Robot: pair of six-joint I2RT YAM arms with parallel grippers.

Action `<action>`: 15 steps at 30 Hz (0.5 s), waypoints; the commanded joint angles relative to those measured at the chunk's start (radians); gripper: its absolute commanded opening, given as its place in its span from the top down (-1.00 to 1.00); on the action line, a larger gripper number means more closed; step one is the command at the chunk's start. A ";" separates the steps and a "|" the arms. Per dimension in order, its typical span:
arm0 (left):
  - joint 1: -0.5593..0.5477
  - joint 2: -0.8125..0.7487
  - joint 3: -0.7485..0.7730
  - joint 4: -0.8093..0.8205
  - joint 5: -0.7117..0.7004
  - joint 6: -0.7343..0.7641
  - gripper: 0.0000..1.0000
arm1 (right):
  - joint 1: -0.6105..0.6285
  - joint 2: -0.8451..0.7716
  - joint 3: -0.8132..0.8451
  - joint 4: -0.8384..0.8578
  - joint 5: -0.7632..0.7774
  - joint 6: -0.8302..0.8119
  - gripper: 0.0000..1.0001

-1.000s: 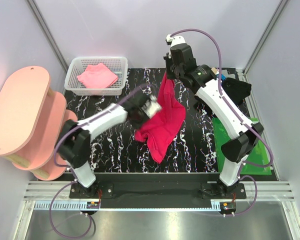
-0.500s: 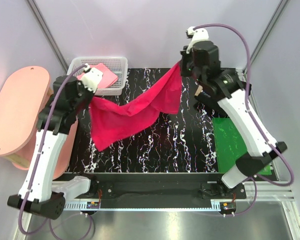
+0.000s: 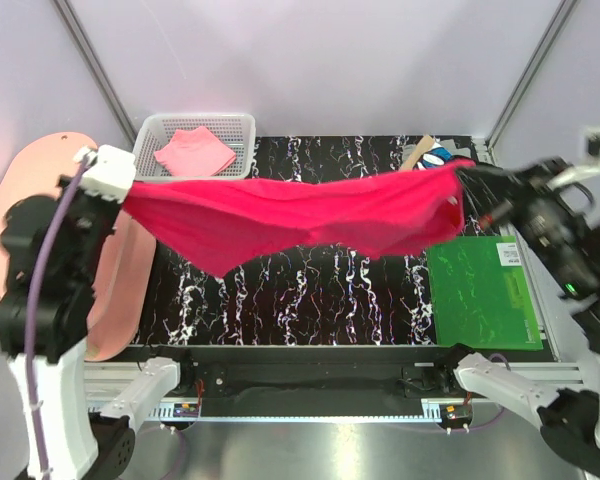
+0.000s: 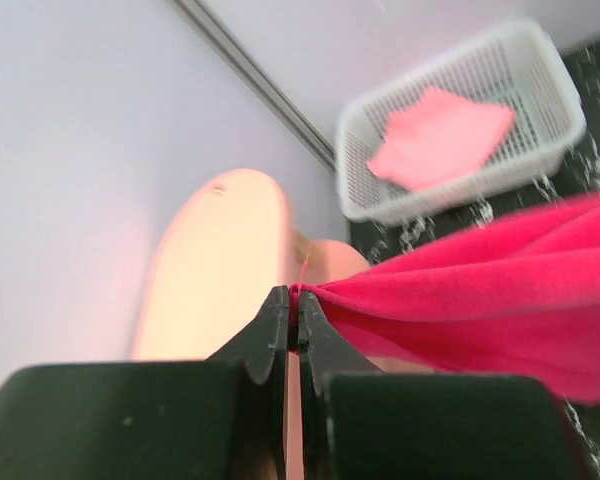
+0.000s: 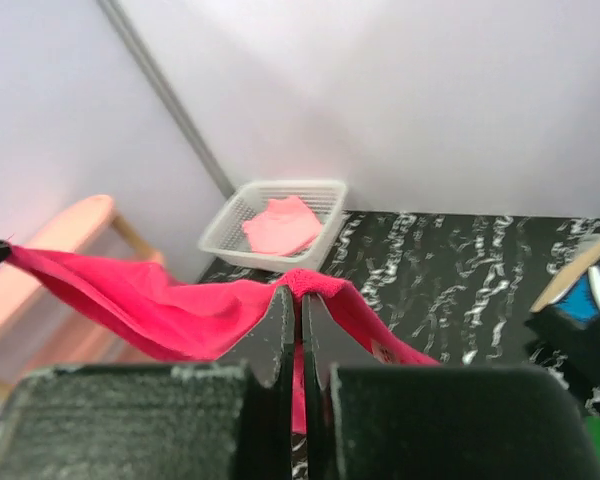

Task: Fold and stack the t-shirts
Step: Flatten out the tshirt

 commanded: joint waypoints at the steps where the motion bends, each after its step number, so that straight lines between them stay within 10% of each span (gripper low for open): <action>1: 0.006 -0.048 0.154 -0.077 -0.044 0.031 1.00 | -0.004 -0.077 -0.090 -0.109 -0.131 0.138 1.00; 15: 0.006 -0.116 0.020 -0.107 -0.007 0.037 1.00 | -0.004 -0.160 -0.231 -0.141 -0.133 0.298 1.00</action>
